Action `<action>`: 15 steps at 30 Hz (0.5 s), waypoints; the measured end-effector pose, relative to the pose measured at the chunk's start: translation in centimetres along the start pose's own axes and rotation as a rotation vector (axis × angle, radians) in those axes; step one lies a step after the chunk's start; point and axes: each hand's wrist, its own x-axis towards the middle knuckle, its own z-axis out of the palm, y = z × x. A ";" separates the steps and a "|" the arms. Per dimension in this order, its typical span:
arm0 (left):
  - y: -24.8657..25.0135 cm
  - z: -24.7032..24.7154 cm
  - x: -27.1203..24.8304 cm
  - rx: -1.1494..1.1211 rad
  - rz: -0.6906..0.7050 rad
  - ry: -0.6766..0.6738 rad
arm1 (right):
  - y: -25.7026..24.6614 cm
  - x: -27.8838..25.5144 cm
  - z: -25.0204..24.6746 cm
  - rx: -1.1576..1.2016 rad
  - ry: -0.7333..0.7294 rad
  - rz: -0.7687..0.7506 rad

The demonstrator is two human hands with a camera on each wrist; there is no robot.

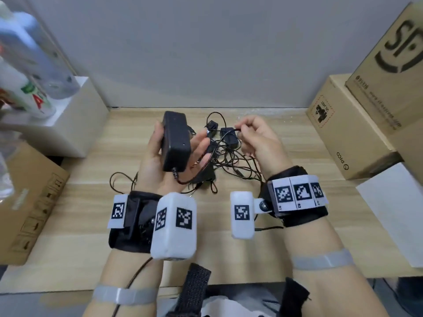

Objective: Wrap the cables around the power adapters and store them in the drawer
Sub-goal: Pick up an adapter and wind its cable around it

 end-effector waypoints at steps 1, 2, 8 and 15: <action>0.0 0.4 0.0 0.039 -0.050 -0.013 | -0.8 0.3 0.3 -0.036 -0.042 -0.047; 0.0 0.8 0.1 0.057 -0.086 -0.024 | -1.3 0.6 0.5 -0.090 -0.089 -0.093; -0.2 2.5 0.6 0.013 -0.046 0.067 | -2.2 1.3 0.0 -0.232 -0.196 -0.167; 3.6 0.5 1.2 -0.102 0.291 0.150 | 2.7 1.2 -3.8 -0.284 -0.002 0.047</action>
